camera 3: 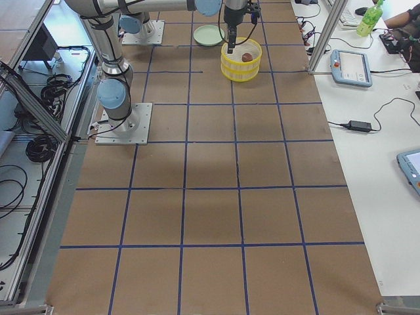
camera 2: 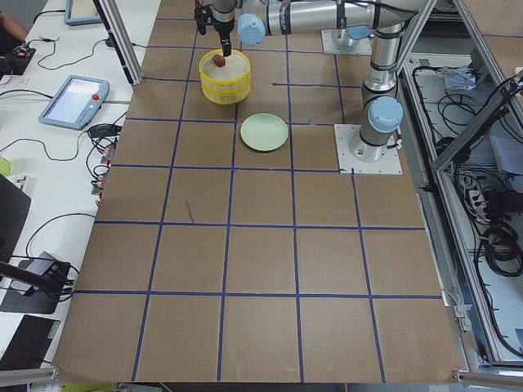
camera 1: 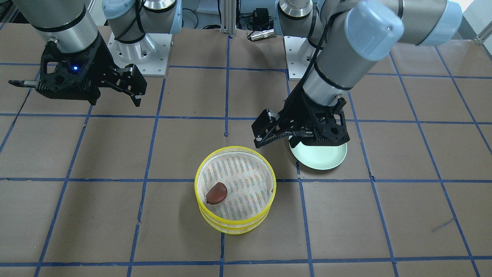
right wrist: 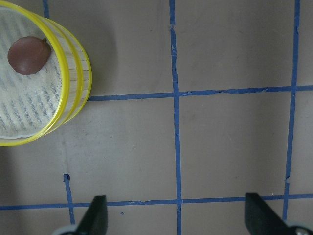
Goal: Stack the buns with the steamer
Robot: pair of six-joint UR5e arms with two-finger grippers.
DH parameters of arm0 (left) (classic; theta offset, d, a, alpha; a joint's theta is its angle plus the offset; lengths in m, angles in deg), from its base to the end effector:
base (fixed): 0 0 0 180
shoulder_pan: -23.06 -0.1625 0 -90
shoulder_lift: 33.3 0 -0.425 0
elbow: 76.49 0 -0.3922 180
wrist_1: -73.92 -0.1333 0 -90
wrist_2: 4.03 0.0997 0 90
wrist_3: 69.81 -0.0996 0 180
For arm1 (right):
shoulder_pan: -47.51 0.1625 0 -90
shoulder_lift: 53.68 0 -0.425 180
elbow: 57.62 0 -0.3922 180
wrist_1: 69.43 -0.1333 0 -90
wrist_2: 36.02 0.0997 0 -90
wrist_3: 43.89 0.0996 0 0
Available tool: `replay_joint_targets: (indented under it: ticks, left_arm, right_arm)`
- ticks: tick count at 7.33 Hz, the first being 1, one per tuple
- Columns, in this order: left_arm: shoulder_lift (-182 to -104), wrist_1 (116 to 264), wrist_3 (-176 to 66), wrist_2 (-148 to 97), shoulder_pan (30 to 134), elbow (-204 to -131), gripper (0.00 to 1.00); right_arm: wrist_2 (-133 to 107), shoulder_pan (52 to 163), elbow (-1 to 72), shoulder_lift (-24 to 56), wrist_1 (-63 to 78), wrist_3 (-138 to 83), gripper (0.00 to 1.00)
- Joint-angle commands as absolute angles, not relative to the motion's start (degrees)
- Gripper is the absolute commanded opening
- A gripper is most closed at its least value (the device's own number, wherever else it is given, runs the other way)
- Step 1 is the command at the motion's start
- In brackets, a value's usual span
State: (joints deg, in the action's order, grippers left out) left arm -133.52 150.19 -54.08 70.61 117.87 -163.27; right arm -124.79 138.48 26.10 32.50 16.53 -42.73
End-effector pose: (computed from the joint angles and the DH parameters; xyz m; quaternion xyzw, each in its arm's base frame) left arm -0.2073 -0.5595 0.4493 0.0863 -0.9856 0.0335 0.1416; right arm 0.1442 -0.5147 0.5011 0.0018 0.9998 0.0140 0.0105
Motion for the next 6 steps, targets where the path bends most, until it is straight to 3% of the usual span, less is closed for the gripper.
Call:
replay_joint_targets:
  ticks: [1,2,6]
  left_arm:
    - [-128.8,165.1,-63.5,82.2,117.7,-159.3,0.96]
    - [-127.3,167.4,-63.7,82.4,117.5,-160.0,1.0]
    - [-124.6,171.9,-64.4,82.5,116.6,-161.4,1.0]
  right_arm:
    - [-124.9,138.1,25.5,33.1,15.8,-48.6,1.0]
    - [-124.8,138.5,24.0,33.2,14.5,-48.6,1.0]
    - [-124.6,138.4,23.9,32.7,13.0,-48.5,1.0]
